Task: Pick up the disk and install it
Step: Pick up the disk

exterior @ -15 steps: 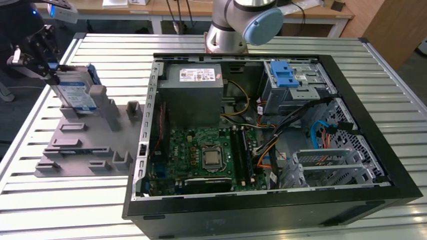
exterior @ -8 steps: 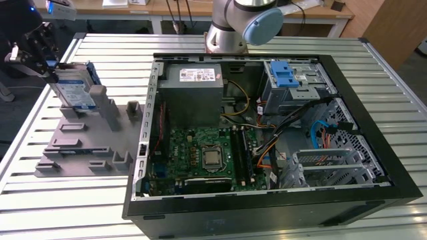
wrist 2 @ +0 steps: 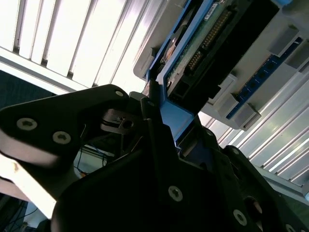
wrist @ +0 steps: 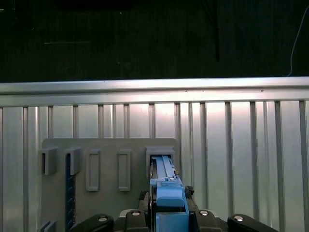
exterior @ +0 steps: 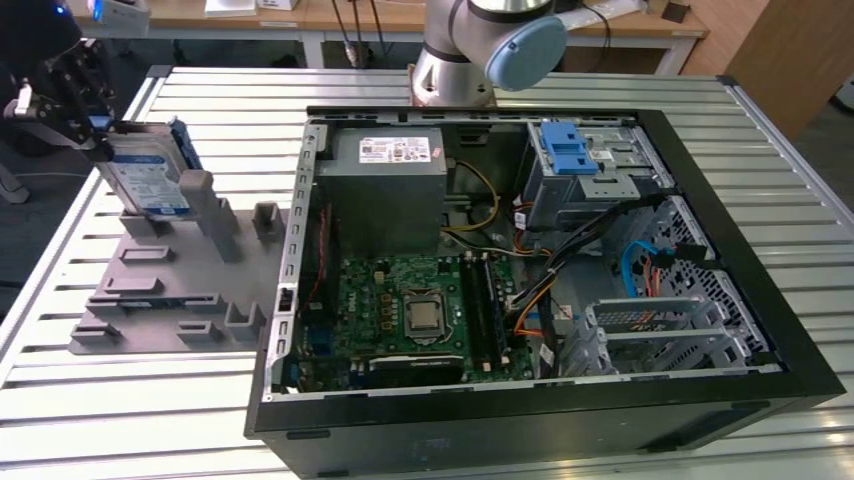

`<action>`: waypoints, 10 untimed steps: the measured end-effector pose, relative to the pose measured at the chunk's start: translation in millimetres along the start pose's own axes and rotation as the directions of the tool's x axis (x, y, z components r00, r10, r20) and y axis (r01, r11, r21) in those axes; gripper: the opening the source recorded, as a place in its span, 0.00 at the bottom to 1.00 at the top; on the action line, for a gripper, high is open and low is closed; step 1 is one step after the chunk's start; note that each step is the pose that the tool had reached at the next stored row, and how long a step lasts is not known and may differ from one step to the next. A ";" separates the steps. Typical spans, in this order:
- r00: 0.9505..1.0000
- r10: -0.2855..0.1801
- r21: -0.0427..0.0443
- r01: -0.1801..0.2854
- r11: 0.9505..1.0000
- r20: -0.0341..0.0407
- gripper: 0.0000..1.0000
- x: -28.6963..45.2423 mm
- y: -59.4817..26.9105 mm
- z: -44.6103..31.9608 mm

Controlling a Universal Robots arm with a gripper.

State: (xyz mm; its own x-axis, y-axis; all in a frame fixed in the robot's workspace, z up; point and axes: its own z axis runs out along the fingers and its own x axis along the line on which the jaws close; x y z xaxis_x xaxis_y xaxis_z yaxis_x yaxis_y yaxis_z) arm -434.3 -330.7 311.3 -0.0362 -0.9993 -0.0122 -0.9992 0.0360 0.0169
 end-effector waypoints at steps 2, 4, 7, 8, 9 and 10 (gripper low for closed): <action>1.000 0.000 0.000 0.000 1.000 0.000 0.37 0.0 0.0 -1.9; 1.000 0.000 0.000 0.000 1.000 0.000 0.37 0.0 0.1 -3.9; 1.000 0.000 0.000 0.000 1.000 0.000 0.37 -0.1 0.1 -7.4; 1.000 0.000 0.000 0.000 1.000 0.000 0.37 -0.1 0.2 -8.6; 1.000 0.000 0.000 0.000 1.000 0.000 0.37 -0.1 0.2 -9.5; 1.000 0.000 0.000 0.000 1.000 0.000 0.37 -0.1 0.2 -10.4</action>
State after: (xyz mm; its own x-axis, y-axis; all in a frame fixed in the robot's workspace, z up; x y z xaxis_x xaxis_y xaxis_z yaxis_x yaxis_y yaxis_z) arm -434.3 -330.7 321.7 -0.0361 -0.9993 -0.0123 -0.9992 0.0359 0.0168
